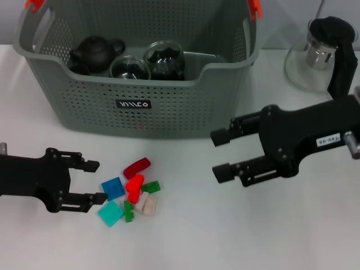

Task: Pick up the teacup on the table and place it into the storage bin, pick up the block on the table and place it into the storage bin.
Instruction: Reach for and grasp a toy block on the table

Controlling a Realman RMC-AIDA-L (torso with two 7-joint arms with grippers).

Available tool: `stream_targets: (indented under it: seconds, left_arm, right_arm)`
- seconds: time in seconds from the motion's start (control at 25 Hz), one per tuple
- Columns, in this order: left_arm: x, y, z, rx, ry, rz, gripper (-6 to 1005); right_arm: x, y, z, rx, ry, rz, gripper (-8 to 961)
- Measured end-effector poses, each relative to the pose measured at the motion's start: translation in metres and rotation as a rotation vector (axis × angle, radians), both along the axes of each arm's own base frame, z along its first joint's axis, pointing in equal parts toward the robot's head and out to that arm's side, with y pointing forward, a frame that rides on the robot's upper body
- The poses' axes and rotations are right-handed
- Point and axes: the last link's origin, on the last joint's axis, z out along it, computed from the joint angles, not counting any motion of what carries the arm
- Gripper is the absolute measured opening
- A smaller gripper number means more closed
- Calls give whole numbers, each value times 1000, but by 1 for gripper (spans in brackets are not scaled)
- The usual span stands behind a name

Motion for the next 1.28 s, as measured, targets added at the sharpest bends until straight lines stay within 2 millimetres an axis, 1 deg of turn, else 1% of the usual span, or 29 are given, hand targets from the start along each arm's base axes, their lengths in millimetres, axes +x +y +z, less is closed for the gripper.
stream_targets:
  seconds: [0.24,0.6,0.88,1.28]
  left_arm:
    - [6,11,-3,-28,109,-37,703]
    - [8,27,-15,-15,246,-81,704]
    - [6,32,-17,10,266,-83,701]
    - [-2,32,-23,22,277,-79,697]
  right_arm:
    - [8,-1,-13,-40,-47,-37,747]
    - [12,4,-19,-31,-40,-82,746]
    - [15,7,-26,-30,-34,-114,746]
    - [14,9,-31,-24,-25,-124,746]
